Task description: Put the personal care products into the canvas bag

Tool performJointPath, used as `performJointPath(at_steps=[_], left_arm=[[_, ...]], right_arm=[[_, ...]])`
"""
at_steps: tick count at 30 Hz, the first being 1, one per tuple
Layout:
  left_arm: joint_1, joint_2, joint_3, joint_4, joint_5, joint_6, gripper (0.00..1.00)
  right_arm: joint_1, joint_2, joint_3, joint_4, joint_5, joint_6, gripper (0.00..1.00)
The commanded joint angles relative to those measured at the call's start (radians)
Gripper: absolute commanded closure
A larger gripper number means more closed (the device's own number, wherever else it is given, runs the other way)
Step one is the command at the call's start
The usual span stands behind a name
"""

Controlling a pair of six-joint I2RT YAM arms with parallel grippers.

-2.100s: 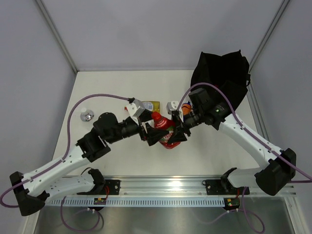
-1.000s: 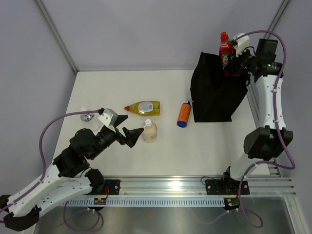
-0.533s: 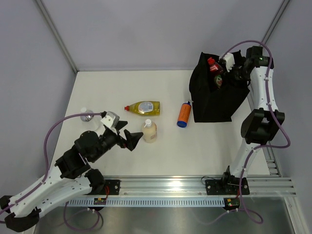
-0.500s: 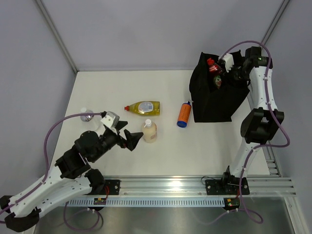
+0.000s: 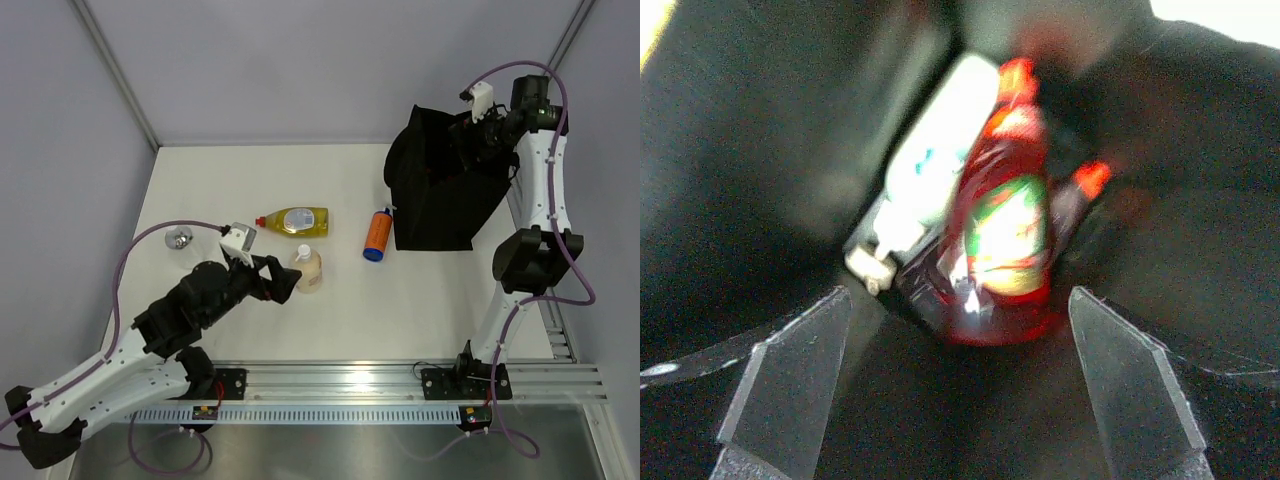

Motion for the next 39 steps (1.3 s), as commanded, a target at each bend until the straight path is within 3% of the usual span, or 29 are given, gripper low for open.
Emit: performJointPath(at_steps=[1,5,8,9,13,18,24,33,35,39], left_arm=[[0.002,0.056,0.01,-0.022,-0.037,-0.09,0.01],[-0.016,0.152,0.037,-0.087,-0.077,-0.184,0.01],[-0.077,0.231,0.036,-0.104,-0.203,-0.247,0.01],[-0.091,0.249,0.027,-0.089,-0.218,-0.256,0.01],[-0.146,0.327,-0.09,0.217,-0.241,-0.168,0.01],[-0.143,0.511,-0.162,0.437,-0.358,-0.04,0.01],[-0.107,0.695,-0.122,0.616,-0.442,0.02,0.01],[-0.053,0.827,-0.099,0.853,-0.386,0.107,0.03],[-0.033,0.831,-0.093,0.865,-0.352,0.115,0.11],[0.004,0.808,-0.09,0.869,-0.282,0.124,0.52]], right_arm=[[-0.013,-0.104,0.17,0.005,0.01,0.132,0.0],[-0.022,-0.246,0.162,0.077,-0.044,0.215,0.0],[-0.022,-0.414,-0.007,0.178,-0.143,0.295,0.01],[-0.022,-0.461,-0.132,0.245,-0.203,0.337,0.0],[-0.021,-0.693,-0.452,0.387,-0.398,0.387,0.0],[-0.017,-0.845,-0.728,0.396,-0.565,0.275,0.01],[-0.007,-0.943,-0.878,0.338,-0.616,0.158,0.01],[0.032,-1.014,-1.087,0.41,-0.589,0.167,0.01],[0.044,-1.016,-1.098,0.411,-0.587,0.167,0.01],[0.093,-1.02,-1.103,0.327,-0.566,0.035,0.01]])
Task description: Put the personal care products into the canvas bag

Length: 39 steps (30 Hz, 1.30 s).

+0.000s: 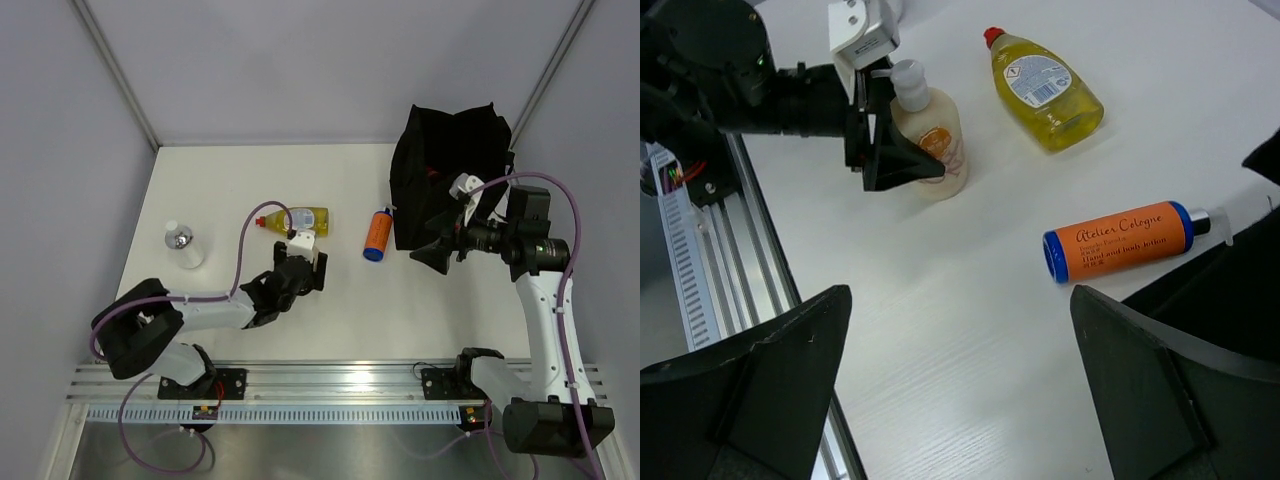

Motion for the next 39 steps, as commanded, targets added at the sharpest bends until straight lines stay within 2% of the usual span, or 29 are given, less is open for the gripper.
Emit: performJointPath(at_steps=[1,3,5,6,8,9,11,12,14,17,22,31,35,39], left_arm=[[0.029,-0.032,0.039,0.144,0.063,0.025,0.69],[0.038,-0.081,0.038,0.117,0.103,0.035,0.83],[0.042,-0.133,0.046,0.08,0.178,0.028,0.97],[0.05,-0.196,0.052,0.04,0.247,0.022,1.0],[0.059,-0.262,0.081,0.0,0.324,-0.019,1.0],[0.071,-0.29,0.095,-0.04,0.379,-0.046,1.0],[0.088,-0.356,0.125,-0.058,0.427,-0.146,1.0],[0.11,-0.368,0.133,-0.066,0.461,-0.187,1.0],[0.124,-0.388,0.154,-0.08,0.466,-0.319,1.0],[0.154,-0.359,0.182,-0.092,0.479,-0.465,1.0],[0.19,-0.284,0.239,-0.059,0.545,-0.632,1.0],[0.213,-0.235,0.254,0.029,0.64,-0.751,1.0],[0.219,-0.223,0.244,0.072,0.663,-0.777,1.0],[0.231,-0.229,0.216,0.141,0.689,-0.831,1.0]], right_arm=[[0.049,-0.018,-0.004,-0.066,-0.005,-0.167,0.0],[0.096,-0.015,-0.013,-0.111,0.022,-0.253,0.01],[0.159,-0.008,-0.031,-0.09,0.068,-0.233,0.0],[0.228,-0.005,-0.036,-0.038,0.134,-0.176,0.0],[0.3,-0.001,-0.076,0.05,0.214,-0.076,0.0],[0.375,-0.001,-0.091,0.175,0.319,0.066,0.0],[0.451,0.0,-0.134,0.267,0.402,0.15,0.0],[0.536,0.002,-0.15,0.361,0.521,0.231,0.0],[0.606,0.018,-0.176,0.49,0.705,0.363,0.0],[0.718,0.095,-0.142,0.538,0.879,0.448,0.01],[0.775,0.181,-0.101,0.607,0.998,0.512,0.0],[0.793,0.264,-0.07,0.644,0.875,0.554,0.01],[0.804,0.316,-0.061,0.641,0.76,0.554,0.01],[0.809,0.36,-0.078,0.654,0.814,0.538,0.0]])
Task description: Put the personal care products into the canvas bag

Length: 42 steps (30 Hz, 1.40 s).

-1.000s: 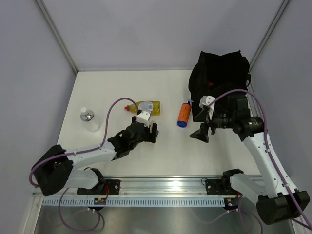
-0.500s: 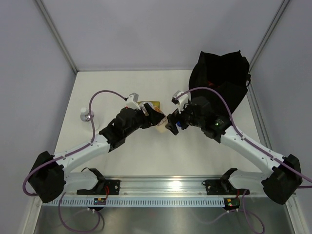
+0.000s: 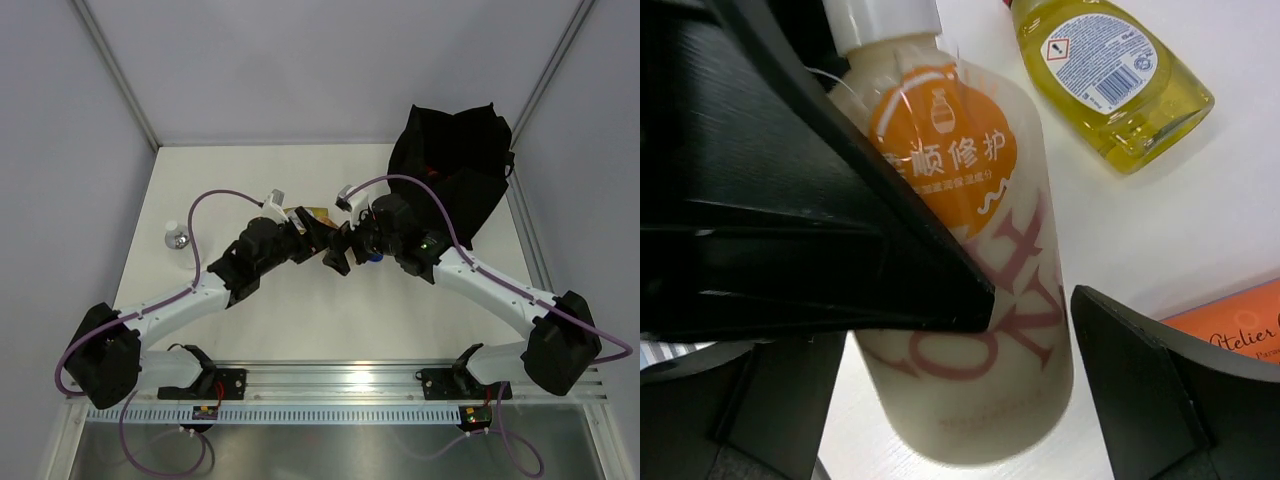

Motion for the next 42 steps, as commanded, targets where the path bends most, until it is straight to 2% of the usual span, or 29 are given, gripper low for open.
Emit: performJointPath(at_steps=[1,5,9,10,12,13,14,16,17,19,24,26,27,28,29,30,31,33,34,35,36,37,38,39,40,41,42], left_arm=[[0.009,-0.03,0.042,0.308,0.072,-0.107,1.0],[0.01,-0.027,0.028,0.352,0.089,-0.141,1.0],[0.013,-0.024,0.011,0.364,0.095,-0.156,1.0],[0.016,-0.021,0.008,0.364,0.098,-0.158,1.0],[0.019,-0.018,0.005,0.362,0.104,-0.159,0.98],[0.021,-0.013,0.005,0.359,0.107,-0.161,0.73],[0.024,-0.012,0.004,0.353,0.119,-0.164,0.58],[0.029,-0.007,0.008,0.356,0.133,-0.164,0.43],[0.032,-0.009,0.011,0.344,0.138,-0.164,0.27],[0.033,-0.018,0.023,0.321,0.144,-0.139,0.19],[0.035,-0.036,0.04,0.278,0.162,-0.113,0.15],[0.035,-0.032,0.03,0.292,0.185,-0.116,0.18],[0.035,-0.029,0.022,0.305,0.198,-0.127,0.26],[0.035,-0.026,0.014,0.337,0.208,-0.136,0.3],[0.035,-0.018,0.007,0.361,0.228,-0.144,0.35],[0.035,-0.012,-0.007,0.382,0.239,-0.154,0.53],[0.036,-0.007,-0.01,0.407,0.248,-0.158,0.63],[0.036,0.002,-0.013,0.417,0.268,-0.161,0.76],[0.038,0.004,-0.012,0.414,0.271,-0.159,0.8],[0.041,0.001,-0.012,0.411,0.274,-0.15,0.82],[0.042,-0.004,-0.012,0.407,0.273,-0.142,0.88],[0.047,-0.007,-0.007,0.384,0.273,-0.135,1.0],[0.047,-0.012,-0.006,0.373,0.265,-0.127,1.0],[0.049,-0.022,-0.004,0.364,0.262,-0.104,1.0],[0.049,-0.024,0.005,0.344,0.262,-0.095,1.0],[0.05,-0.024,0.011,0.335,0.271,-0.087,1.0],[0.05,-0.024,0.016,0.329,0.276,-0.078,1.0]], right_arm=[[0.011,0.03,0.02,0.05,0.0,-0.002,0.01],[0.011,0.033,0.023,0.057,-0.022,-0.039,0.04],[0.011,-0.003,0.02,0.053,-0.068,-0.077,0.22],[0.011,-0.013,0.017,0.053,-0.077,-0.083,0.35],[0.01,-0.043,0.017,0.036,-0.114,-0.123,0.56],[0.01,-0.053,0.02,0.028,-0.124,-0.132,0.65],[0.008,-0.057,0.025,-0.004,-0.158,-0.169,0.82],[-0.004,-0.062,0.04,-0.037,-0.187,-0.2,0.95],[-0.013,-0.062,0.048,-0.074,-0.245,-0.232,1.0],[-0.058,-0.059,0.06,-0.094,-0.296,-0.24,1.0],[-0.105,-0.065,0.074,-0.105,-0.382,-0.237,1.0],[-0.104,-0.06,0.086,-0.116,-0.384,-0.24,1.0],[-0.102,-0.054,0.091,-0.12,-0.381,-0.243,1.0],[-0.104,-0.048,0.102,-0.133,-0.376,-0.252,0.98],[-0.104,-0.036,0.111,-0.142,-0.368,-0.256,0.91],[-0.104,-0.03,0.117,-0.147,-0.364,-0.256,0.84],[-0.104,-0.024,0.129,-0.156,-0.359,-0.263,0.83],[-0.104,-0.013,0.132,-0.151,-0.358,-0.26,0.85],[-0.105,-0.01,0.135,-0.156,-0.356,-0.264,0.97],[-0.104,-0.004,0.137,-0.157,-0.353,-0.269,1.0],[-0.105,-0.002,0.137,-0.162,-0.344,-0.272,0.97],[-0.105,0.001,0.143,-0.173,-0.313,-0.276,0.88],[-0.105,0.009,0.146,-0.179,-0.298,-0.279,0.46],[-0.105,0.009,0.148,-0.186,-0.29,-0.287,0.28],[-0.105,0.004,0.139,-0.174,-0.276,-0.293,0.17],[-0.105,-0.007,0.132,-0.165,-0.272,-0.292,0.01],[-0.107,-0.01,0.129,-0.162,-0.27,-0.298,0.0]])
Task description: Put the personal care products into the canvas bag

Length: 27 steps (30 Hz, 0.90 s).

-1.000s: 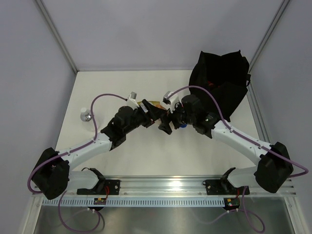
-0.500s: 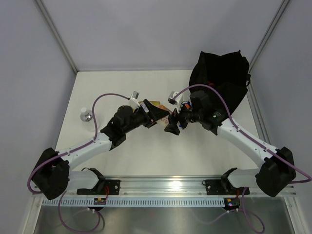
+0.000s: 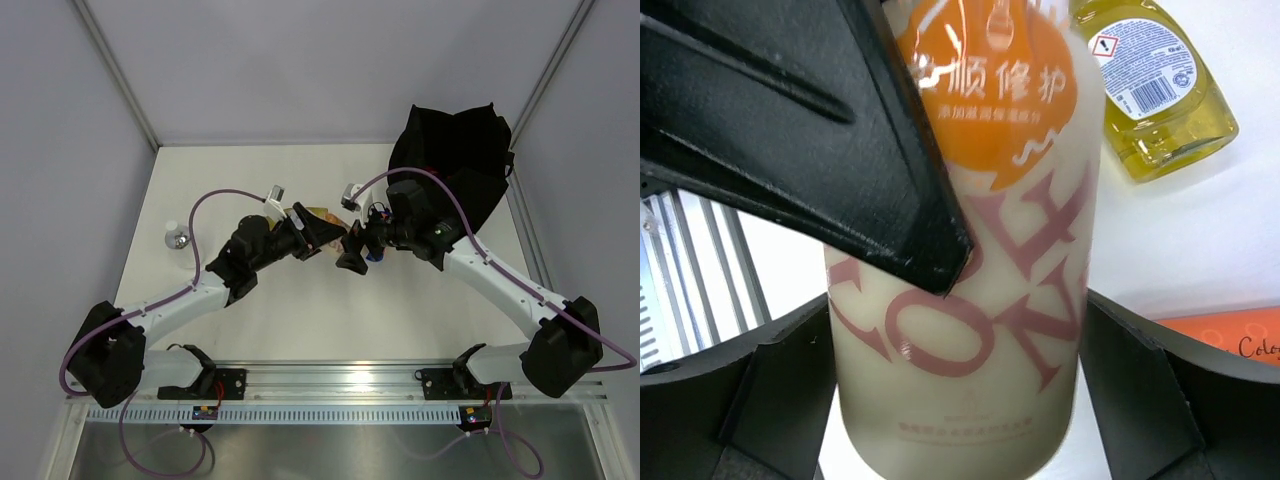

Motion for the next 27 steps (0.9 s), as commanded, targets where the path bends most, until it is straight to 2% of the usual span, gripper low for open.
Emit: performJointPath(at_steps=[1,6,10,12,13,14,16,19,20,21,22,23,25,26,27], left_arm=[[0.002,-0.036,0.048,0.129,0.09,0.04,1.0],[0.002,-0.035,0.049,0.131,0.105,0.048,1.0],[0.004,-0.032,0.042,0.161,0.11,0.028,1.0],[0.007,-0.032,0.039,0.173,0.116,0.016,1.0],[0.01,-0.03,0.036,0.189,0.117,0.011,1.0],[0.012,-0.03,0.033,0.198,0.122,0.005,1.0],[0.021,-0.03,0.025,0.221,0.128,-0.017,1.0],[0.033,-0.028,0.025,0.235,0.14,-0.032,0.98],[0.036,-0.028,0.026,0.236,0.148,-0.035,0.93],[0.041,-0.03,0.028,0.235,0.15,-0.038,0.83],[0.047,-0.035,0.028,0.229,0.151,-0.038,0.71],[0.051,-0.041,0.029,0.226,0.154,-0.038,0.53],[0.064,-0.059,0.034,0.175,0.151,-0.021,0.36],[0.068,-0.068,0.042,0.154,0.144,-0.008,0.2],[0.073,-0.077,0.046,0.103,0.136,0.021,0.14]], right_arm=[[0.003,-0.02,0.04,0.032,-0.005,-0.05,0.01],[0.003,0.018,0.08,-0.002,-0.011,-0.087,0.01],[0.003,0.055,0.093,-0.019,-0.113,-0.074,0.04],[0.003,0.075,0.101,-0.026,-0.121,-0.072,0.16],[0.003,0.079,0.107,-0.043,-0.123,-0.072,0.37],[0.002,0.085,0.113,-0.054,-0.126,-0.072,0.5],[0.0,0.085,0.124,-0.065,-0.139,-0.061,0.7],[-0.003,0.084,0.129,-0.075,-0.14,-0.061,0.76],[-0.006,0.081,0.127,-0.075,-0.141,-0.061,0.83],[-0.01,0.078,0.124,-0.075,-0.144,-0.06,0.88],[-0.015,0.073,0.121,-0.072,-0.155,-0.054,0.94],[-0.017,0.061,0.118,-0.066,-0.156,-0.05,1.0],[-0.027,0.047,0.112,-0.068,-0.164,-0.049,1.0],[-0.032,0.033,0.109,-0.069,-0.169,-0.052,1.0],[-0.036,0.026,0.106,-0.071,-0.17,-0.053,1.0]])
